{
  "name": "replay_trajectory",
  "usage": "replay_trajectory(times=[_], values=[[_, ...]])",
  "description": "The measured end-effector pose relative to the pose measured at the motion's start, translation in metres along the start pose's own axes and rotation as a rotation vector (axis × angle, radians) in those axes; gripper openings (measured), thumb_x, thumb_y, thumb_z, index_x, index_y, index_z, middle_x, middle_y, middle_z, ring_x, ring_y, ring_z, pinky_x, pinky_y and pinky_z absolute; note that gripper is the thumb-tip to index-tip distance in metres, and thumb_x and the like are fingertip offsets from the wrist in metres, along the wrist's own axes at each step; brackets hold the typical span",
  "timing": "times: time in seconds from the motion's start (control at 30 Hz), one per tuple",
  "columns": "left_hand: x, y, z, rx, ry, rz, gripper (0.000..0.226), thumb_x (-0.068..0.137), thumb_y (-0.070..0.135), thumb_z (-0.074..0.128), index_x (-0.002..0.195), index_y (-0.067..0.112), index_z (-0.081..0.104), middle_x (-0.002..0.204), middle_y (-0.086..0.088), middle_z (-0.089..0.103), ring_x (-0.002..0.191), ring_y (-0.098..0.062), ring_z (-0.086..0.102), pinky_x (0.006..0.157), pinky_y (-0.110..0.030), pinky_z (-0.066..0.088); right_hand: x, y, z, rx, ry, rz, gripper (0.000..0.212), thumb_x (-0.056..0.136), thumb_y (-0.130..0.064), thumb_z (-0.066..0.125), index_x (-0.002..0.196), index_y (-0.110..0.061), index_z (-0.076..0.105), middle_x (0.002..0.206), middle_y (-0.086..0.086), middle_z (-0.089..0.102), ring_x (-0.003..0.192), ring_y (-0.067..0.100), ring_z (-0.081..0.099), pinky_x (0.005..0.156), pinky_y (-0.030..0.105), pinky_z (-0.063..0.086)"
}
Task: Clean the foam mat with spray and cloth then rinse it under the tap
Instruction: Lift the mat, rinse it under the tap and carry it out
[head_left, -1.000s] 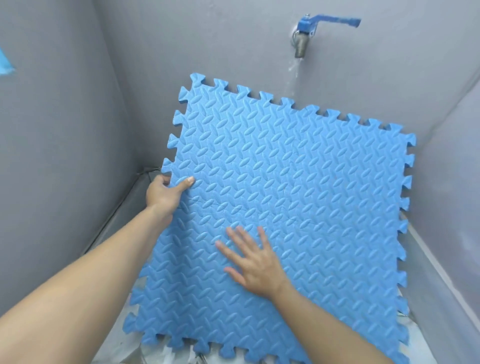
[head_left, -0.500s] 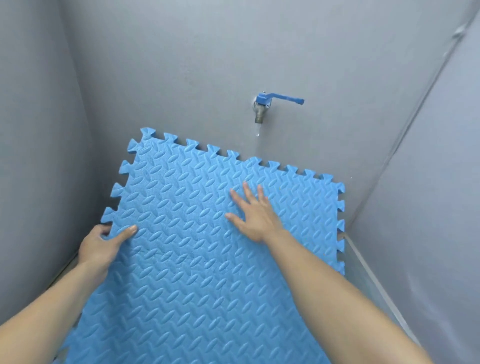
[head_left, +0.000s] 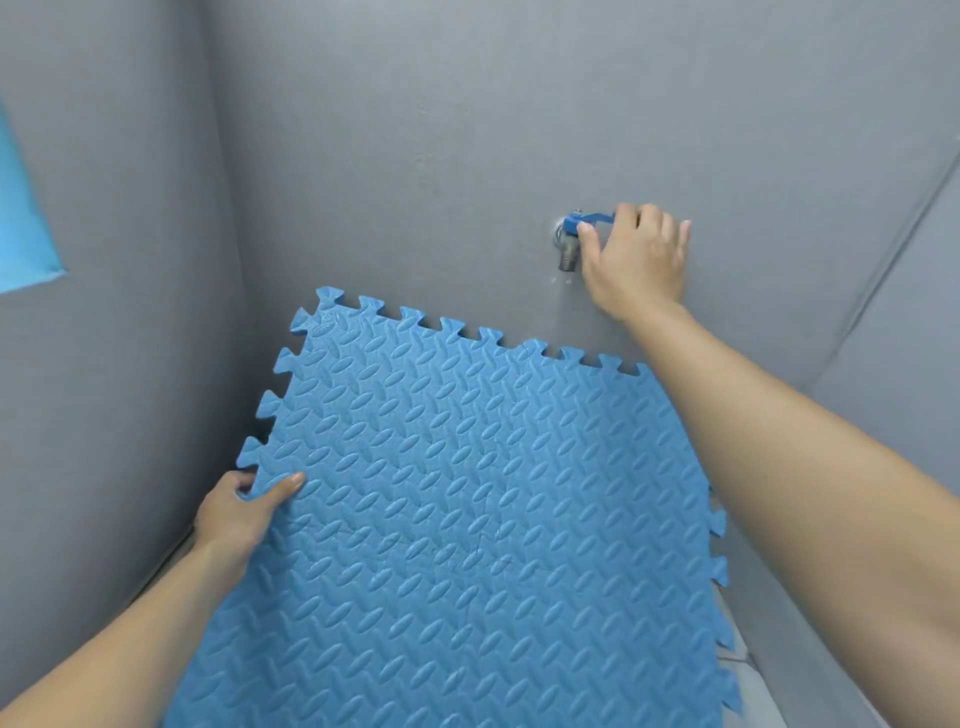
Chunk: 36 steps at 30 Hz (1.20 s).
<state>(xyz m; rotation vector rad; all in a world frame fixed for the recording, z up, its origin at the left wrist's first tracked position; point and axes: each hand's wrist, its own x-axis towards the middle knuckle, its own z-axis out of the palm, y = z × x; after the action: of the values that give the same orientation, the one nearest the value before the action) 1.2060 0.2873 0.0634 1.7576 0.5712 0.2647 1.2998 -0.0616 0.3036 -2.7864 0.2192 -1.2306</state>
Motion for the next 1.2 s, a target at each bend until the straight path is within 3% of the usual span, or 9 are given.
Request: replay_trajectory(times=[0.2, 0.4, 0.57, 0.73, 0.8, 0.9, 1.0, 1.1, 1.2], values=[[0.005, -0.006, 0.005, -0.019, -0.025, -0.035, 0.048, 0.073, 0.038, 0.08, 0.105, 0.01, 0.057, 0.108, -0.009, 0.064, 0.097, -0.03, 0.061, 0.082, -0.04, 0.047, 0.021, -0.003, 0.012, 0.131, -0.05, 0.13, 0.052, 0.101, -0.049, 0.029, 0.125, -0.009, 0.052, 0.132, 0.014, 0.049, 0.124, 0.036, 0.041, 0.113, 0.051, 0.021], [0.007, -0.005, 0.007, -0.023, -0.049, -0.033, 0.047, 0.075, 0.035, 0.079, 0.108, 0.01, 0.057, 0.105, -0.008, 0.063, 0.091, -0.027, 0.06, 0.079, -0.039, 0.046, 0.029, 0.007, 0.014, 0.228, -0.138, 0.073, 0.051, 0.102, -0.05, 0.029, 0.127, -0.01, 0.048, 0.137, 0.013, 0.043, 0.127, 0.035, 0.037, 0.106, 0.046, 0.029], [0.008, -0.004, 0.005, -0.005, -0.054, -0.042, 0.052, 0.074, 0.039, 0.079, 0.111, 0.011, 0.057, 0.11, -0.008, 0.063, 0.096, -0.029, 0.061, 0.082, -0.04, 0.047, -0.029, 0.033, 0.016, 0.668, -0.116, 0.197, 0.08, 0.097, -0.052, 0.046, 0.157, -0.024, 0.0, 0.165, 0.008, -0.009, 0.151, 0.024, -0.009, 0.118, 0.04, 0.001], [0.005, -0.003, 0.005, 0.006, -0.051, -0.031, 0.056, 0.074, 0.041, 0.078, 0.116, 0.011, 0.057, 0.112, -0.004, 0.062, 0.096, -0.024, 0.059, 0.083, -0.037, 0.046, -0.191, 0.132, 0.07, 0.444, -0.159, 1.005, 0.1, 0.084, -0.056, 0.064, 0.155, -0.012, 0.009, 0.16, 0.02, 0.018, 0.147, 0.038, 0.018, 0.117, 0.057, 0.015], [0.007, 0.0, 0.004, 0.066, -0.065, -0.009, 0.075, 0.066, 0.055, 0.077, 0.121, 0.009, 0.054, 0.121, -0.003, 0.058, 0.103, -0.024, 0.058, 0.087, -0.038, 0.048, -0.231, 0.152, 0.073, 0.55, -0.266, 1.152, 0.095, 0.082, -0.055, 0.068, 0.15, -0.007, 0.023, 0.152, 0.016, 0.037, 0.139, 0.036, 0.037, 0.114, 0.048, 0.028], [0.011, 0.002, 0.005, 0.173, -0.061, -0.005, 0.108, 0.054, 0.07, 0.072, 0.137, 0.008, 0.04, 0.135, -0.009, 0.05, 0.119, -0.028, 0.053, 0.099, -0.044, 0.045, -0.24, 0.17, 0.07, 0.784, -0.394, 1.16, 0.084, 0.07, -0.061, 0.075, 0.135, -0.014, 0.05, 0.129, -0.001, 0.058, 0.117, 0.023, 0.056, 0.101, 0.034, 0.041], [0.017, 0.003, 0.007, 0.218, -0.086, 0.016, 0.117, 0.067, 0.066, 0.072, 0.151, 0.027, 0.001, 0.154, -0.005, 0.031, 0.136, -0.029, 0.037, 0.109, -0.046, 0.033, -0.234, 0.228, 0.114, 0.849, -0.378, 1.175, 0.108, 0.035, -0.078, 0.081, 0.127, -0.026, 0.057, 0.124, -0.005, 0.065, 0.112, 0.023, 0.063, 0.102, 0.047, 0.047], [0.032, -0.001, 0.004, 0.279, -0.163, 0.047, 0.088, 0.061, 0.071, 0.072, 0.13, 0.028, 0.04, 0.132, 0.002, 0.054, 0.119, -0.024, 0.053, 0.095, -0.037, 0.044, -0.232, 0.21, 0.094, 0.925, -0.386, 1.142, 0.078, 0.047, -0.065, 0.087, 0.11, -0.025, 0.065, 0.109, -0.006, 0.072, 0.095, 0.015, 0.071, 0.088, 0.04, 0.055], [0.036, 0.0, 0.004, 0.27, -0.154, 0.044, 0.074, 0.06, 0.068, 0.076, 0.109, 0.022, 0.046, 0.115, 0.003, 0.06, 0.102, -0.019, 0.059, 0.085, -0.034, 0.049, -0.241, 0.199, 0.075, 0.966, -0.42, 1.181, 0.031, 0.07, -0.037, 0.086, 0.09, -0.02, 0.069, 0.095, -0.004, 0.075, 0.072, 0.007, 0.073, 0.072, 0.033, 0.058]])
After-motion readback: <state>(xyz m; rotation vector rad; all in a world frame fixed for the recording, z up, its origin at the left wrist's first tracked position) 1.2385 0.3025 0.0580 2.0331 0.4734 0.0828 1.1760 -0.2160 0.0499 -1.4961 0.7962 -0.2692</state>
